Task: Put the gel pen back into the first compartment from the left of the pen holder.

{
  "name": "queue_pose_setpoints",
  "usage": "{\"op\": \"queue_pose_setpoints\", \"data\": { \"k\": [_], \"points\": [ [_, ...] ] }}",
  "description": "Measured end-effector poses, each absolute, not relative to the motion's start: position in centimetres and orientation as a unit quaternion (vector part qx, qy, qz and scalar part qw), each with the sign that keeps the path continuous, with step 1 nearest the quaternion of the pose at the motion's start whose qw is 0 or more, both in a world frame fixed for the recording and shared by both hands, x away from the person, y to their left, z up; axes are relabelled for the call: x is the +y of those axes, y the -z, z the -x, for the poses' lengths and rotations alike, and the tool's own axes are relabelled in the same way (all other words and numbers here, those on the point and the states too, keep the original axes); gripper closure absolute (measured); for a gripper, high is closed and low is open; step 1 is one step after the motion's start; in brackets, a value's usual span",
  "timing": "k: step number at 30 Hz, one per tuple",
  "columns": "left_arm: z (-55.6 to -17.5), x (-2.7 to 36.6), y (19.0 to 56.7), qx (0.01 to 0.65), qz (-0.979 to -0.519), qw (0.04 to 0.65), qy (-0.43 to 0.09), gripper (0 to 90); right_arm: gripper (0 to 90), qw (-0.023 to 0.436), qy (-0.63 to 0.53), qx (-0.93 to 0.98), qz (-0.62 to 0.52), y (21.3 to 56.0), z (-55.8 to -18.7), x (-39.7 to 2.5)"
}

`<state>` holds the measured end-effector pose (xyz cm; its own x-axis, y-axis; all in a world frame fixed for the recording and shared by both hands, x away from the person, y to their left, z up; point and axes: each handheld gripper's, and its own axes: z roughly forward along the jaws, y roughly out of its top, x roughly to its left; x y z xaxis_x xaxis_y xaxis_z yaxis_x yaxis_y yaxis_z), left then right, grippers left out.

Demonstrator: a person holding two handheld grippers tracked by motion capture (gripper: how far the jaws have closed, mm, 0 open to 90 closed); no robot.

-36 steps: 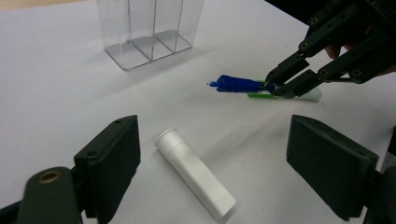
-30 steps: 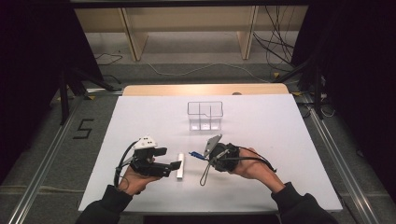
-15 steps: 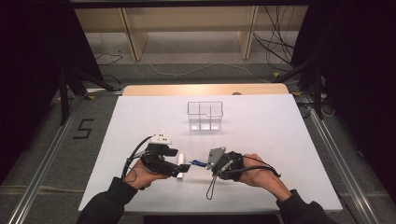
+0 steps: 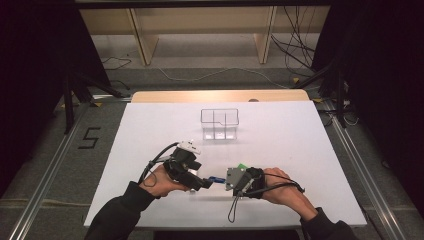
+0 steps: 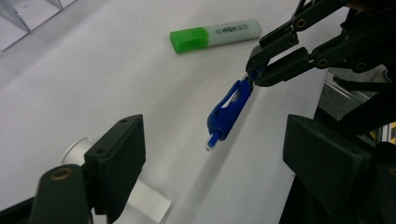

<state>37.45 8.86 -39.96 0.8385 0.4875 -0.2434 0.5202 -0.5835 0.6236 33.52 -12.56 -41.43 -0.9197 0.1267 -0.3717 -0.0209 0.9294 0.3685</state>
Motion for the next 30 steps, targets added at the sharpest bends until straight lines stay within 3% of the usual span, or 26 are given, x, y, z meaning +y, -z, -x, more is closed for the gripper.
{"op": "queue_pose_setpoints", "data": {
  "k": [16,30],
  "points": [
    [-38.3,6.8,40.4,0.257,-0.914,0.307,0.065,23.8,79.8,0.207,-0.179,0.962,0.017,41.4,-32.8,-12.7],
    [-38.7,5.5,41.9,0.233,-0.925,0.278,0.115,33.4,79.8,0.214,-0.164,0.961,0.068,41.6,-32.3,-12.4]
  ]
}}
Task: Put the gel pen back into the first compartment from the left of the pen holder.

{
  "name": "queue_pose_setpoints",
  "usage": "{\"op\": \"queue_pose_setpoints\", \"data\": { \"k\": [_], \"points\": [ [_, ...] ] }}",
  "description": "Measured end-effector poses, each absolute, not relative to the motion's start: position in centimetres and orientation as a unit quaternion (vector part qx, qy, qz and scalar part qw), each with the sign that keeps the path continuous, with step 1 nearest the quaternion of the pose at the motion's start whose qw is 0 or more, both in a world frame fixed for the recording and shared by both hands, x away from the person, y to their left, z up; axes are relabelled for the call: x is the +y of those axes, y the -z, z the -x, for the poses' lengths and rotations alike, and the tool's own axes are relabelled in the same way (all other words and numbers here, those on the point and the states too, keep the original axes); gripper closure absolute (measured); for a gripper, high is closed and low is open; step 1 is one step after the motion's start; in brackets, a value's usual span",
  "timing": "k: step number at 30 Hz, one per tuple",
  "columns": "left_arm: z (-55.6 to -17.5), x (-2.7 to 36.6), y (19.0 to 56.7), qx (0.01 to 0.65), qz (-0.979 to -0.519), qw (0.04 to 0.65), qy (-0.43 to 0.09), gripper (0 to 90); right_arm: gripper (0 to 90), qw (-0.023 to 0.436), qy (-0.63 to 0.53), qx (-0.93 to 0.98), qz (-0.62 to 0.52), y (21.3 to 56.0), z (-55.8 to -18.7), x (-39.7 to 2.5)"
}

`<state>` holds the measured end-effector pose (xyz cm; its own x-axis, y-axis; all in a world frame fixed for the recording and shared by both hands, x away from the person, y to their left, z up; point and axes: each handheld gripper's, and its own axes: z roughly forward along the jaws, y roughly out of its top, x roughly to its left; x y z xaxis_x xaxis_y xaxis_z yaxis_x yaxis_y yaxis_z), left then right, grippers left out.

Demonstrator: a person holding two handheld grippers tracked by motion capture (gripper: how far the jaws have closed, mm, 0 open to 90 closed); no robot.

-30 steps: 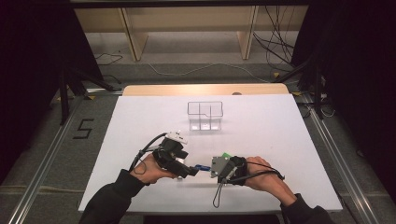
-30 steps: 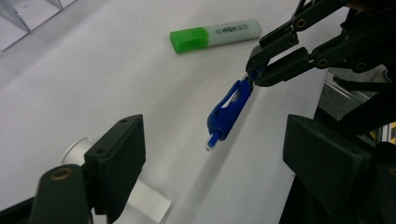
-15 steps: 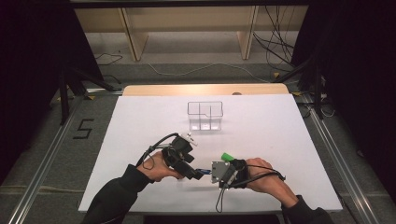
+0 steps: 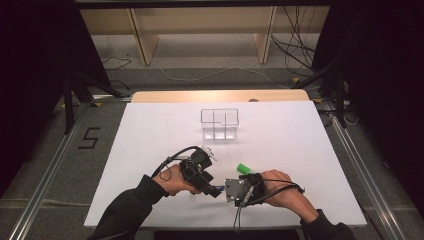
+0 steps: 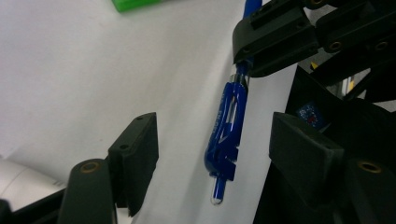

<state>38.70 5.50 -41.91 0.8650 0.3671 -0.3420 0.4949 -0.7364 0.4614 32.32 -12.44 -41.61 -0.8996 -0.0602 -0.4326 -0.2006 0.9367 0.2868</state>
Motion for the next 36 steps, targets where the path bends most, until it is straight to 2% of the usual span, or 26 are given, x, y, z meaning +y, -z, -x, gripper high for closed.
{"op": "queue_pose_setpoints", "data": {
  "k": [12,36],
  "points": [
    [-38.9,5.0,42.4,0.216,-0.927,0.266,0.153,46.1,79.8,0.216,-0.156,0.958,0.108,41.8,-31.9,-12.1],
    [-38.9,4.1,42.8,0.188,-0.933,0.242,0.187,59.5,79.8,0.220,-0.154,0.951,0.155,41.8,-31.4,-11.5]
  ]
}}
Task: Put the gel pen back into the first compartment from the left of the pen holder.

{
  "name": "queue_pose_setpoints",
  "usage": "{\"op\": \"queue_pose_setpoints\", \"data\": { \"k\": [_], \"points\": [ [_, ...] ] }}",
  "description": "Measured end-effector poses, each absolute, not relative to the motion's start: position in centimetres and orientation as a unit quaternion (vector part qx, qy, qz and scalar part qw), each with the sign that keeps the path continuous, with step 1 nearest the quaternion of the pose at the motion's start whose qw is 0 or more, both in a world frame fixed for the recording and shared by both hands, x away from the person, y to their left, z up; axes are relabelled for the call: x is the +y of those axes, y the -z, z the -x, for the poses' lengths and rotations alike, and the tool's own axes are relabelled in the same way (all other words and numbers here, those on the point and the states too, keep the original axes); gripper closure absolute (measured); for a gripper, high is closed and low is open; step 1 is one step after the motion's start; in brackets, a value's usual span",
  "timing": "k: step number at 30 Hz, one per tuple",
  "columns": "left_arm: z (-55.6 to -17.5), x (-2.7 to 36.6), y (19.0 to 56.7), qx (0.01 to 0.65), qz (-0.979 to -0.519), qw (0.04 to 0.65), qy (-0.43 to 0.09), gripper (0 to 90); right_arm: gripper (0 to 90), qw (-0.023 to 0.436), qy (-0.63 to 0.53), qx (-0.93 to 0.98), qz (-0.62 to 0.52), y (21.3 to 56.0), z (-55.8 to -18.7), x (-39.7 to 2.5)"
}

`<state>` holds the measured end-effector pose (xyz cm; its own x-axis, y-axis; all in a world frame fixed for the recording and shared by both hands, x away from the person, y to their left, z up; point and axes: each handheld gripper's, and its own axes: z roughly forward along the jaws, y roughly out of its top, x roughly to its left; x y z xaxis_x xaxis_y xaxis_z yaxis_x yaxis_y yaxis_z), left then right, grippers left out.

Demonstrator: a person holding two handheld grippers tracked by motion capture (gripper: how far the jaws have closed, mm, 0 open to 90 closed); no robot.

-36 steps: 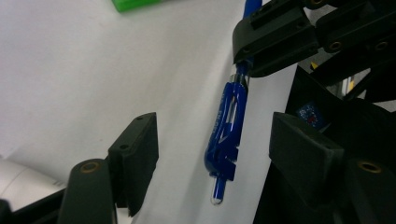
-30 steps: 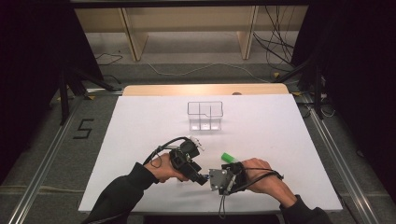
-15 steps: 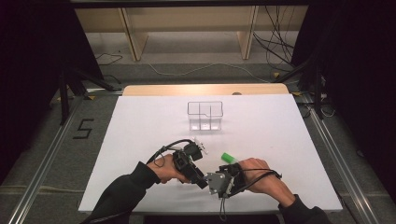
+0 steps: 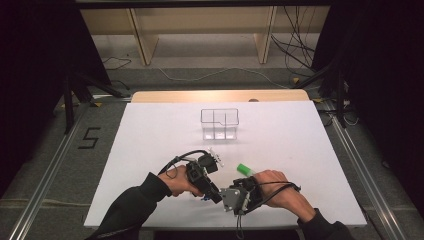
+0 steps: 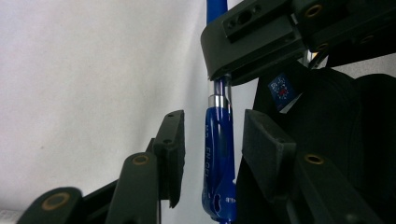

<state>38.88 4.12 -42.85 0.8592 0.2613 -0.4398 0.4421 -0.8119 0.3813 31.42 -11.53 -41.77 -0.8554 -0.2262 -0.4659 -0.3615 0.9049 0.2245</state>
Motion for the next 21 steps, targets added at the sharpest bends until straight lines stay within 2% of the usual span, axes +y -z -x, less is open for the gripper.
{"op": "queue_pose_setpoints", "data": {
  "k": [21],
  "points": [
    [-38.82,3.76,43.17,0.174,-0.936,0.227,0.206,70.5,79.7,0.219,-0.151,0.947,0.177,41.90,-31.10,-11.33]
  ]
}}
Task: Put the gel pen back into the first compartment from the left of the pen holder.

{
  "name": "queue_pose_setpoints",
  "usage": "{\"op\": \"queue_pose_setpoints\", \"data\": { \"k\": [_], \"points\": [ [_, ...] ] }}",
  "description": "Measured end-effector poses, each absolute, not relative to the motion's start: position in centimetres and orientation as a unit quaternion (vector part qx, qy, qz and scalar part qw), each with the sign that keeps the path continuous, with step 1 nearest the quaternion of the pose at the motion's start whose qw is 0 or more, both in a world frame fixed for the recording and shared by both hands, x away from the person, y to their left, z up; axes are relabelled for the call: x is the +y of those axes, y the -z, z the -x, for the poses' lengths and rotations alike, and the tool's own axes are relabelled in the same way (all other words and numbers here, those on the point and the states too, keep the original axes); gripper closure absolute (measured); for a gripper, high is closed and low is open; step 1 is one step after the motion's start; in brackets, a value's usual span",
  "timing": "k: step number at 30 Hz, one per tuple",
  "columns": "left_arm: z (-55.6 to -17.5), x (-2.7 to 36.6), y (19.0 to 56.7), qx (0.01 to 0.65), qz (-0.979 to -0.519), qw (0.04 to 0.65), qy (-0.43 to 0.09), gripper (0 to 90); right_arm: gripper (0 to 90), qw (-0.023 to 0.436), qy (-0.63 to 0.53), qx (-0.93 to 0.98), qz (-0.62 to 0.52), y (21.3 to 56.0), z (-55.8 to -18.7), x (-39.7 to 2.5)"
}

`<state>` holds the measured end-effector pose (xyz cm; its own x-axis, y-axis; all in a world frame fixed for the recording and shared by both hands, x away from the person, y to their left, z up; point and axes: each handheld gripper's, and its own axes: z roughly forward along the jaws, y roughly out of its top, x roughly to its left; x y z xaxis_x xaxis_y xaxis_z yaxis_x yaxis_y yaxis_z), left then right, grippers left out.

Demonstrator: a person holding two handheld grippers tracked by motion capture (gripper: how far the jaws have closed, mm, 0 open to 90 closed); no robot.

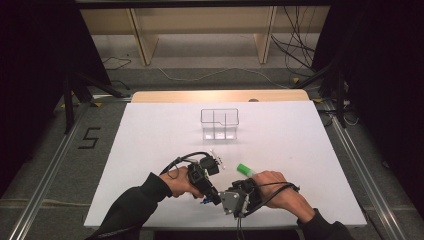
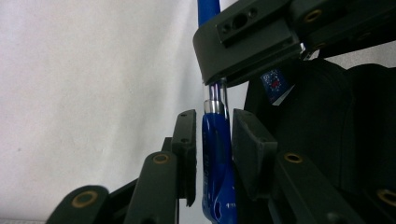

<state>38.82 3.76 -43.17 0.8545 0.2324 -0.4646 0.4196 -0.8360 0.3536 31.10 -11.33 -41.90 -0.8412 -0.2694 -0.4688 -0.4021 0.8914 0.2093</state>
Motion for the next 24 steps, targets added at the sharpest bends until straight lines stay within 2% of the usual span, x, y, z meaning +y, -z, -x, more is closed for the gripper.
{"op": "queue_pose_setpoints", "data": {
  "k": [9,24],
  "points": [
    [-38.73,3.58,43.36,0.169,-0.937,0.218,0.212,75.2,79.7,0.218,-0.148,0.947,0.184,41.89,-30.97,-11.10],
    [-38.58,3.33,43.68,0.173,-0.938,0.209,0.215,77.0,79.4,0.218,-0.144,0.945,0.195,42.01,-30.73,-10.98]
  ]
}}
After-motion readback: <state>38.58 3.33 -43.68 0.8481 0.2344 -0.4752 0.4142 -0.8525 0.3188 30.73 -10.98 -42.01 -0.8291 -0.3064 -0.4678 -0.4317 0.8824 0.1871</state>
